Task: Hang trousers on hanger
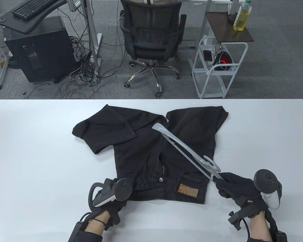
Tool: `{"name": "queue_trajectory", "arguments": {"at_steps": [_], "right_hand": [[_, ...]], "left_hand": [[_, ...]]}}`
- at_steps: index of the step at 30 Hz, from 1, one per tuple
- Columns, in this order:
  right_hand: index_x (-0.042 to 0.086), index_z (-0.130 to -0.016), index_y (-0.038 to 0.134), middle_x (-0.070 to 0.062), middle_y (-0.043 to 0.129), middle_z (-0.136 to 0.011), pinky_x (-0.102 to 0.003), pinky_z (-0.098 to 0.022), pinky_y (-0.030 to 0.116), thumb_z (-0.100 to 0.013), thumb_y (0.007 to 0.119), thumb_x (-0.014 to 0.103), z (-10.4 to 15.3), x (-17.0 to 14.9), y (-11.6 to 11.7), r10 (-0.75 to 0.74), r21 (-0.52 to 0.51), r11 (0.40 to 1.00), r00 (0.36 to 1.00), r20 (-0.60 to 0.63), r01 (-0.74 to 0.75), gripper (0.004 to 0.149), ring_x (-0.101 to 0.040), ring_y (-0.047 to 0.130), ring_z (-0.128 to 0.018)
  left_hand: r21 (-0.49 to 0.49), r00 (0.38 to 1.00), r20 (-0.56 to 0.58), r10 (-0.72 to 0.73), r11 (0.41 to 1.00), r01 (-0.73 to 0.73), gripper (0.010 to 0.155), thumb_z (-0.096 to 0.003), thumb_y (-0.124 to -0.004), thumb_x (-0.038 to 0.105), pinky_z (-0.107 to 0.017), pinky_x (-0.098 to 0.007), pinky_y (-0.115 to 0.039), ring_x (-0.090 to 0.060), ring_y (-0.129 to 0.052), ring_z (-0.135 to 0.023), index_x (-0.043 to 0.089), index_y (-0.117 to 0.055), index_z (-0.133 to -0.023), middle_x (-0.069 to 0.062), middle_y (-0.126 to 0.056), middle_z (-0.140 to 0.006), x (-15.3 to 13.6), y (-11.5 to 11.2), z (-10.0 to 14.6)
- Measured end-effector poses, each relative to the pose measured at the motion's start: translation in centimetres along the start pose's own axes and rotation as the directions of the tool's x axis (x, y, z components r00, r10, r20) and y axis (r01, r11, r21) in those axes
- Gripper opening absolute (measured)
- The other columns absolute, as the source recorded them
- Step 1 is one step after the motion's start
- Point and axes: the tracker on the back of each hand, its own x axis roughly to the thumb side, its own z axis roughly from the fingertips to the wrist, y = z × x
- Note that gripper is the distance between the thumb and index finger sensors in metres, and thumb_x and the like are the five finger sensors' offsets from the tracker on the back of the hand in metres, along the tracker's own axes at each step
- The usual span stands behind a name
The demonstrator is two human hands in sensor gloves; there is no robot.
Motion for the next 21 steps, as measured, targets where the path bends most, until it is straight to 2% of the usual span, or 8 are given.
{"name": "queue_trajectory", "arguments": {"at_steps": [5,13,21], "right_hand": [[0.019,-0.076,0.092,-0.001,0.101,-0.055,-0.031,-0.026,0.089,-0.04,0.082,0.052,0.1,0.2,-0.1,-0.019,0.015,1.0,0.999,0.028,0.019,0.05,-0.018,0.102,-0.035],[0.019,-0.067,0.095,0.0,0.101,-0.043,-0.03,-0.02,0.088,-0.037,0.081,0.06,0.5,0.7,-0.6,-0.063,0.046,0.997,0.994,0.085,0.06,0.053,-0.014,0.101,-0.025],[0.019,-0.062,0.097,0.0,0.101,-0.037,-0.03,-0.017,0.088,-0.036,0.078,0.063,0.7,1.2,-0.6,-0.054,0.077,0.996,0.992,0.115,0.046,0.054,-0.014,0.1,-0.022]], "left_hand": [[0.018,1.0,-0.015,0.011,1.0,-0.01,0.046,-0.0517,-0.075,0.031,-0.057,-0.053,-0.081,-0.03,-0.092,-0.072,0.023,-0.075,-0.097,-0.001,-0.087,-0.089,-0.2,0.2,0.1],[0.044,0.998,-0.038,0.045,0.998,-0.043,0.046,-0.0492,-0.079,0.039,-0.051,-0.051,-0.086,-0.026,-0.097,-0.063,0.022,-0.079,-0.091,0.001,-0.092,-0.082,-0.8,0.3,0.1],[0.2,0.97,-0.077,0.232,0.956,-0.213,0.046,-0.0489,-0.079,0.042,-0.046,-0.049,-0.089,-0.023,-0.101,-0.056,0.019,-0.081,-0.089,-0.001,-0.096,-0.075,-2.8,1.9,1.2]]}}
